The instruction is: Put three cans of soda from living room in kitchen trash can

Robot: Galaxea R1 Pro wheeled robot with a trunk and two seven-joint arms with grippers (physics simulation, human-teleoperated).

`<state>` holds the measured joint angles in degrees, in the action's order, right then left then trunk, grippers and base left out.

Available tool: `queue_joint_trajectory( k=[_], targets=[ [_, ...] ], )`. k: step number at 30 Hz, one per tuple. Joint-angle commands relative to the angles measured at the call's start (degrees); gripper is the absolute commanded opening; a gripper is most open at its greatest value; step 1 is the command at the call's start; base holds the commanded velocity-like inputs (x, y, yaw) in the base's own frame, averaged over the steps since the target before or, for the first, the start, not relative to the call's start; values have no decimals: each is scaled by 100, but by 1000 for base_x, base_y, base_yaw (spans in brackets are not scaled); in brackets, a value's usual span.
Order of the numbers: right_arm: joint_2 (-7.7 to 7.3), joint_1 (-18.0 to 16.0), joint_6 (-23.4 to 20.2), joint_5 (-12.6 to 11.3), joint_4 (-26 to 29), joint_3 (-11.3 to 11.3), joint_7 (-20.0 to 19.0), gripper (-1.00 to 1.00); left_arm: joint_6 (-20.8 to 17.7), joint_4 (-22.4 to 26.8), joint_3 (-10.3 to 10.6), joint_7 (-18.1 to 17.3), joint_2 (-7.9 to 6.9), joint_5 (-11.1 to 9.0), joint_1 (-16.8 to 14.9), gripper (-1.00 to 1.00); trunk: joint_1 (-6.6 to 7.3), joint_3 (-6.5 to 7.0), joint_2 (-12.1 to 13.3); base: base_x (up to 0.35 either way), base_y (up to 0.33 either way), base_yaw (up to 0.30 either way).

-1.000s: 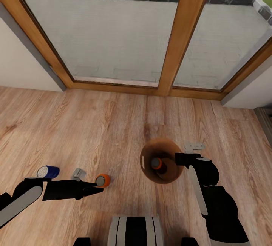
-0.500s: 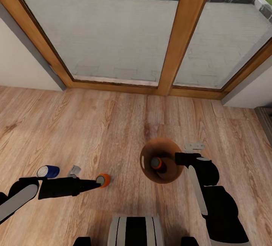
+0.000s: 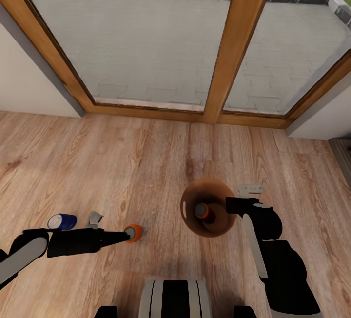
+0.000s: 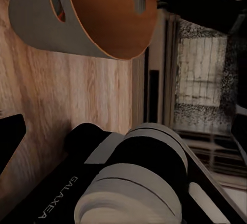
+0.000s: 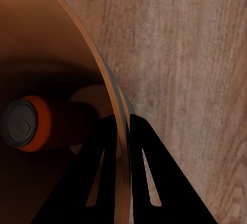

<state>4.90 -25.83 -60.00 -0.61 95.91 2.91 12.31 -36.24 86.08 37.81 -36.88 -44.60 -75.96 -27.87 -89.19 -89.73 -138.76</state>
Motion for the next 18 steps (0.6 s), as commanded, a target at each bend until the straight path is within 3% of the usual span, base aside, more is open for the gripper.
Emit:
queue_joint_trajectory(
  k=[1,7,18],
  targets=[
    [-1,-1,0,10,-33,-2,-27,-100,-1,-33,5,8,33,1,-2,100,-2,0,0,0,0,0],
    [-6,-1,0,16,-32,3,-27,-100,-51,-216,0,-7,219,58,1,100,-2,0,0,0,0,0],
    [-9,-8,0,11,-43,1,-27,-100,-50,-423,-43,-27,561,423,2,100,-2,0,0,0,0,0]
  ],
)
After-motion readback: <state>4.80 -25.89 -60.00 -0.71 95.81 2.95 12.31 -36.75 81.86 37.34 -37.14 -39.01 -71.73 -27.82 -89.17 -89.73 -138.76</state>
